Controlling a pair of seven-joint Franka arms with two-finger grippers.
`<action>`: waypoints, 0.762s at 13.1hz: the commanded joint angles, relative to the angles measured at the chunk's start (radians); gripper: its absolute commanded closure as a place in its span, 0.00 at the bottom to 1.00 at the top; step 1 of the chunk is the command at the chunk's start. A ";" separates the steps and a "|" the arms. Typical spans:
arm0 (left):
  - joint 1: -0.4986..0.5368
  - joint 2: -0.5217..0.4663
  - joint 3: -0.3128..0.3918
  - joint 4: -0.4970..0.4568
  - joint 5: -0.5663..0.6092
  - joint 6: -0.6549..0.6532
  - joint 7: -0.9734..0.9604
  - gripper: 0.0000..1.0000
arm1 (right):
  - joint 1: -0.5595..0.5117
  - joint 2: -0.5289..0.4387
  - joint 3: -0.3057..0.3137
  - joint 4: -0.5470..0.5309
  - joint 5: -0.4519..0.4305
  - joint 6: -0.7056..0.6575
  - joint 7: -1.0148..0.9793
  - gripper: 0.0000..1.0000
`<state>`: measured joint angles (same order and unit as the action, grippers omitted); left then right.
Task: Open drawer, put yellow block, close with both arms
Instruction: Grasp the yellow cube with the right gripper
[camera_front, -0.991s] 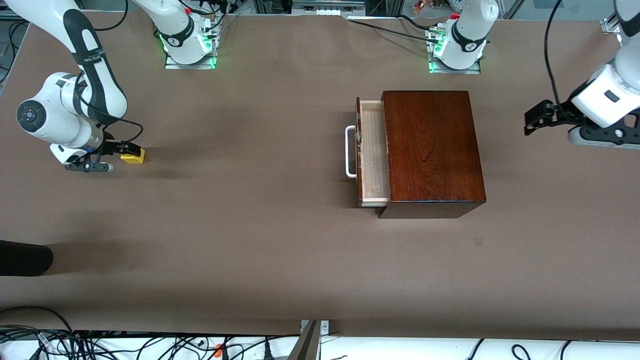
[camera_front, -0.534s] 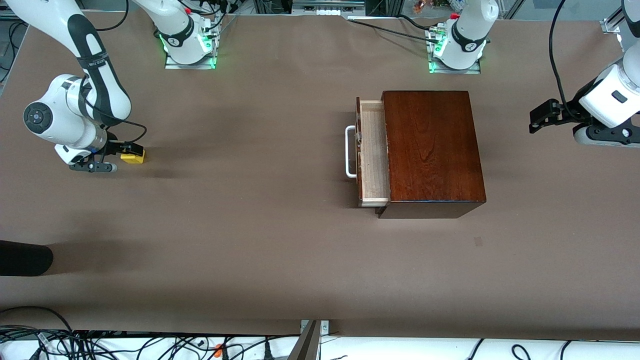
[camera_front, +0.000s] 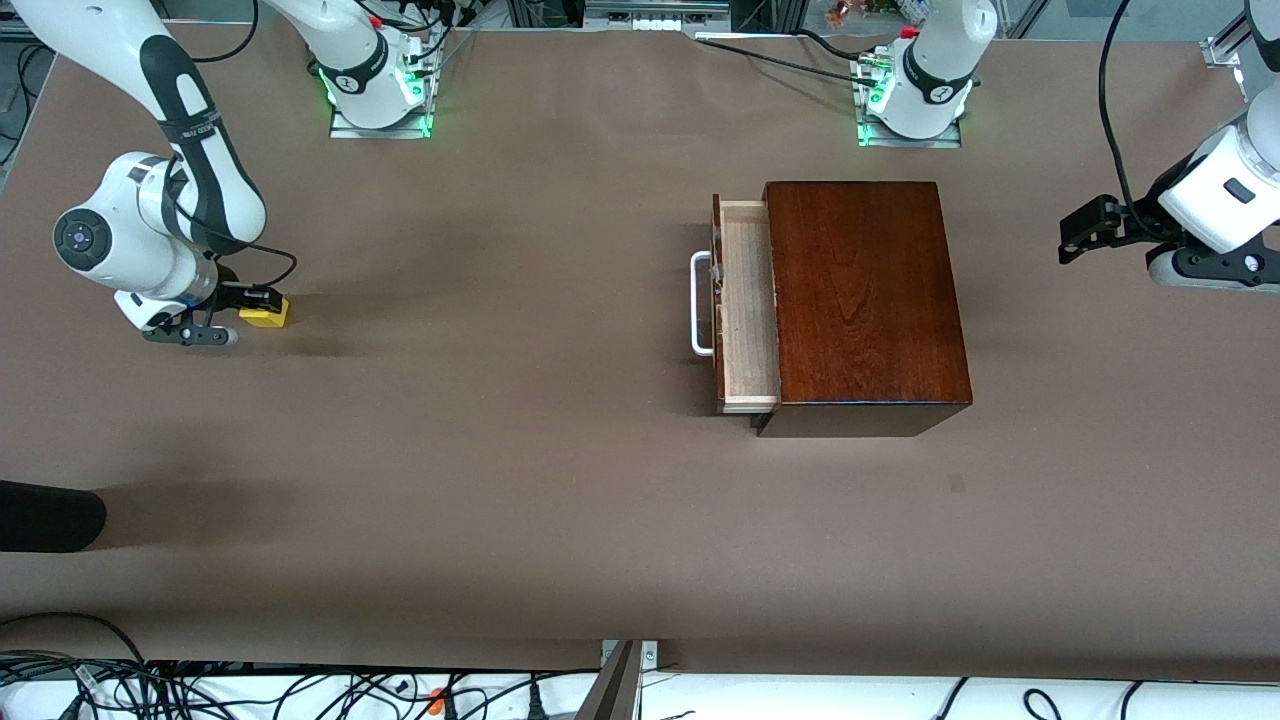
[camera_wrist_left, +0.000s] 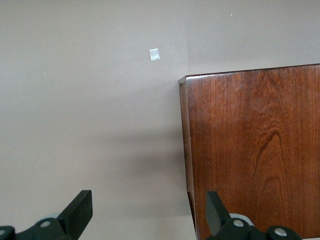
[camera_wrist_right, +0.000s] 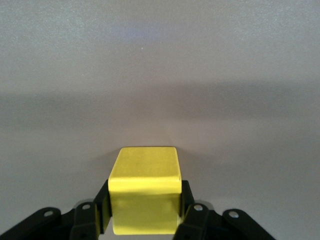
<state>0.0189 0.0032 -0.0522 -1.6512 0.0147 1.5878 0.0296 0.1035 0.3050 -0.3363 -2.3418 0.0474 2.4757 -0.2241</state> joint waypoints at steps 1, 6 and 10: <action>0.003 -0.009 -0.001 -0.002 -0.005 -0.005 0.023 0.00 | 0.002 -0.013 -0.001 0.001 0.014 -0.006 -0.034 0.70; 0.003 0.001 -0.003 -0.002 -0.005 0.004 0.021 0.00 | 0.004 -0.104 0.049 0.222 0.008 -0.378 -0.040 0.70; 0.003 0.017 -0.003 0.007 -0.005 0.041 0.021 0.00 | 0.005 -0.122 0.113 0.389 0.012 -0.538 -0.069 0.70</action>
<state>0.0188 0.0146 -0.0530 -1.6514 0.0147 1.6079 0.0296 0.1115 0.1889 -0.2707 -2.0013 0.0476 1.9844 -0.2787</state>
